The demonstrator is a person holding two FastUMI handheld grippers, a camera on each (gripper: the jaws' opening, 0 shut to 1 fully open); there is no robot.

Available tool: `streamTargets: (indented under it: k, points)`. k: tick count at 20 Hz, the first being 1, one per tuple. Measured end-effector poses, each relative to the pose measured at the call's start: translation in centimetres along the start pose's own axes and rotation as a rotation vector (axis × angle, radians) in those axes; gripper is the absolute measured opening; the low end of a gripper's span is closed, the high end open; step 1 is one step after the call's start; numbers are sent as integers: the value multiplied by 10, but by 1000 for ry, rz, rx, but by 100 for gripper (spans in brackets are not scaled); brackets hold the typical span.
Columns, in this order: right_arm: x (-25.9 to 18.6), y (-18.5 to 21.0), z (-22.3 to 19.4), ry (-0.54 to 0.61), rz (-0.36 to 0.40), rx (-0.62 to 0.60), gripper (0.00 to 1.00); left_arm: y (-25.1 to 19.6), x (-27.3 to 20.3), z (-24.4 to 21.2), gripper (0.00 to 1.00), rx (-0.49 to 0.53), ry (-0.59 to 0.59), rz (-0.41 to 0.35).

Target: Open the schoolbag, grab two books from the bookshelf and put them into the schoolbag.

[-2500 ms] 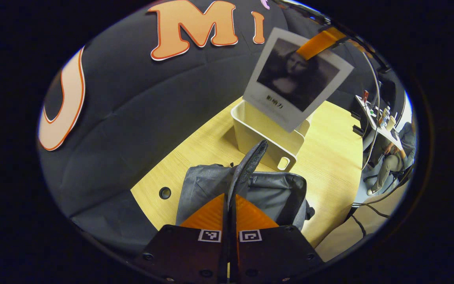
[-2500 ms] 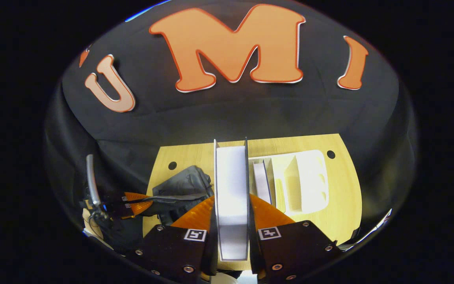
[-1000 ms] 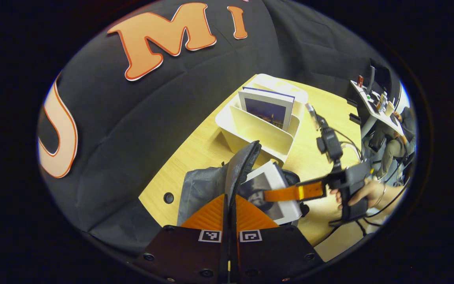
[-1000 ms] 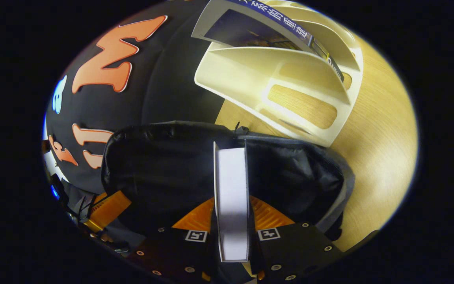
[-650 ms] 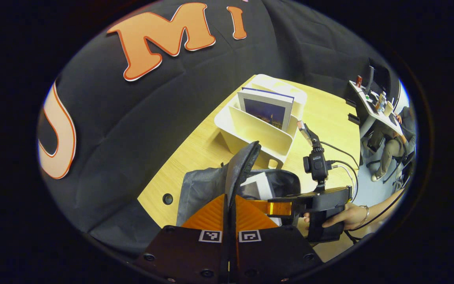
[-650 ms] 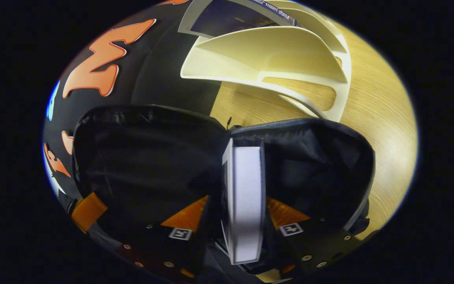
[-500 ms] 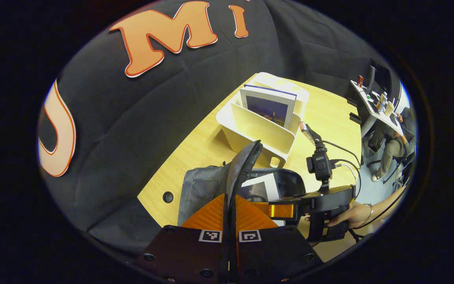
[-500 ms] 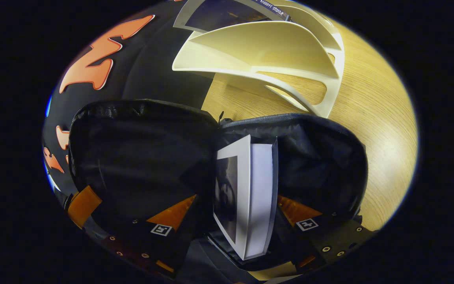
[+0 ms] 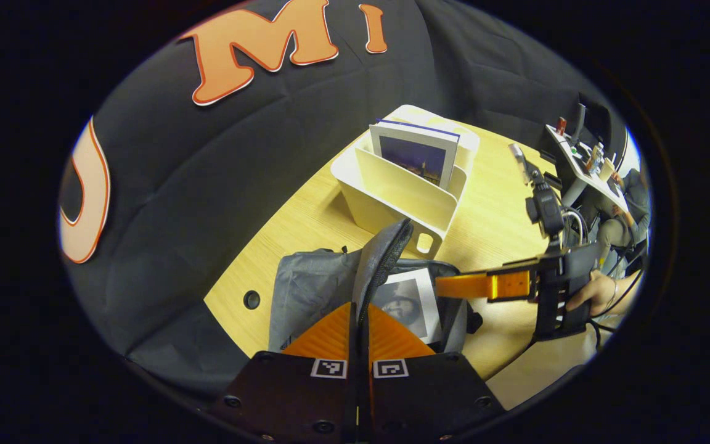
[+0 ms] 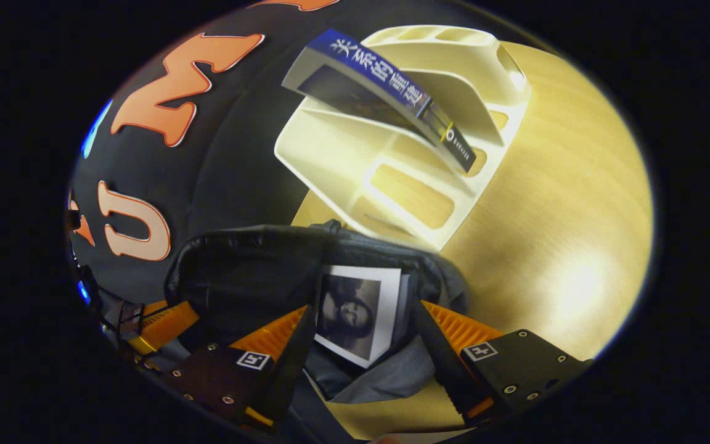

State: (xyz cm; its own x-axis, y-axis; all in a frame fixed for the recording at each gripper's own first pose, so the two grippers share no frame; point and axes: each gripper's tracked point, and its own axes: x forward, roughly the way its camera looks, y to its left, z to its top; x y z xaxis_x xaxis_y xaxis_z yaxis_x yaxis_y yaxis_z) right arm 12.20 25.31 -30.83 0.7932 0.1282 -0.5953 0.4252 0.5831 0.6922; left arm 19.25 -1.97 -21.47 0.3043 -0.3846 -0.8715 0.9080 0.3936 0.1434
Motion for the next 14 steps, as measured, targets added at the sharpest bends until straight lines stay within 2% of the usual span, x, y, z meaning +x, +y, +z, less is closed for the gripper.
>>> streamTargets:
  k: [2,7,14]
  points:
    - [-17,-20,26,-50,-41,-42,98,-1,0,-4,1,5,-6,7]
    - [-67,-40,92,-153,-145,-158,98,-4,2,-10,1,-21,-21,5]
    - [-120,-7,178,-192,-315,-518,98,-12,2,-22,1,-83,-42,-32]
